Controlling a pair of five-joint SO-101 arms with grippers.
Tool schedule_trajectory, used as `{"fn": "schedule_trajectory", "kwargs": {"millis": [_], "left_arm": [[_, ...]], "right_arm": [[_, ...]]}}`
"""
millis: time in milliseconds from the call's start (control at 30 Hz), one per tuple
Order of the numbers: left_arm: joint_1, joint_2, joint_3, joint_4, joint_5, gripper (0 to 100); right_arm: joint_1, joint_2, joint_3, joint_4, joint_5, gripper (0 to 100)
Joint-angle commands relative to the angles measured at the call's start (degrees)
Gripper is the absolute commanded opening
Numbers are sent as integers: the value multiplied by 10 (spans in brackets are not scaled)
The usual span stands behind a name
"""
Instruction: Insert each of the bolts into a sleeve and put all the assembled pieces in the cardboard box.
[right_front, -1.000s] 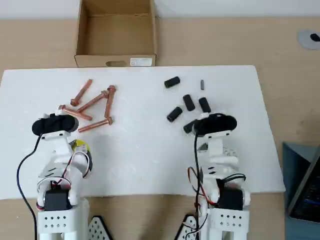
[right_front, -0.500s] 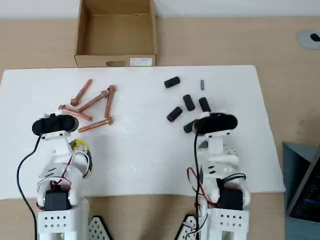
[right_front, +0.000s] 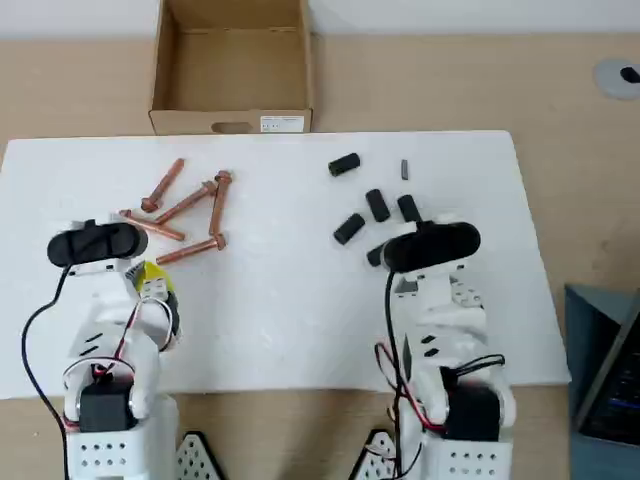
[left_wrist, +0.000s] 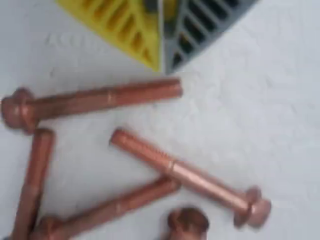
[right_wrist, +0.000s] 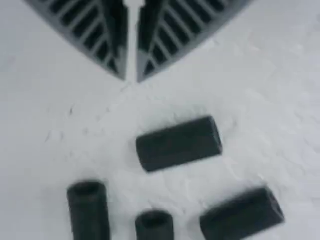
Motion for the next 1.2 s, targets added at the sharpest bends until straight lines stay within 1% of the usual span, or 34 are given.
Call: {"fn": "schedule_trajectory", "kwargs": {"millis": [0, 100, 200, 433, 667, 833, 900, 1000, 1067, 1167], "left_arm": [[1, 6, -47, 2, 3, 0], [1, 48, -75, 27, 3, 0], [1, 122, -124, 45, 3, 0], [-1, 349, -287, 55, 3, 0], [-4, 560, -423, 114, 0, 0], [-4, 641, -474, 116, -4, 0], [-5, 662, -487, 117, -44, 0], [-29, 682, -497, 111, -119, 0], [-49, 694, -508, 101, -134, 1], [-66, 717, -527, 101, -134, 46]], "right_arm": [[-7, -6, -73, 2, 18, 12], [-7, 87, -141, -2, 16, 12], [-7, 214, -229, -1, 16, 12], [-4, 516, -440, 2, 18, 12], [-4, 743, -590, 11, 21, 12], [-4, 856, -663, 62, 85, 12], [-4, 897, -686, 82, 116, 12], [-4, 957, -721, 98, 152, 12], [-4, 994, -749, 100, 157, 12], [-4, 1048, -796, 100, 159, 41]]}}
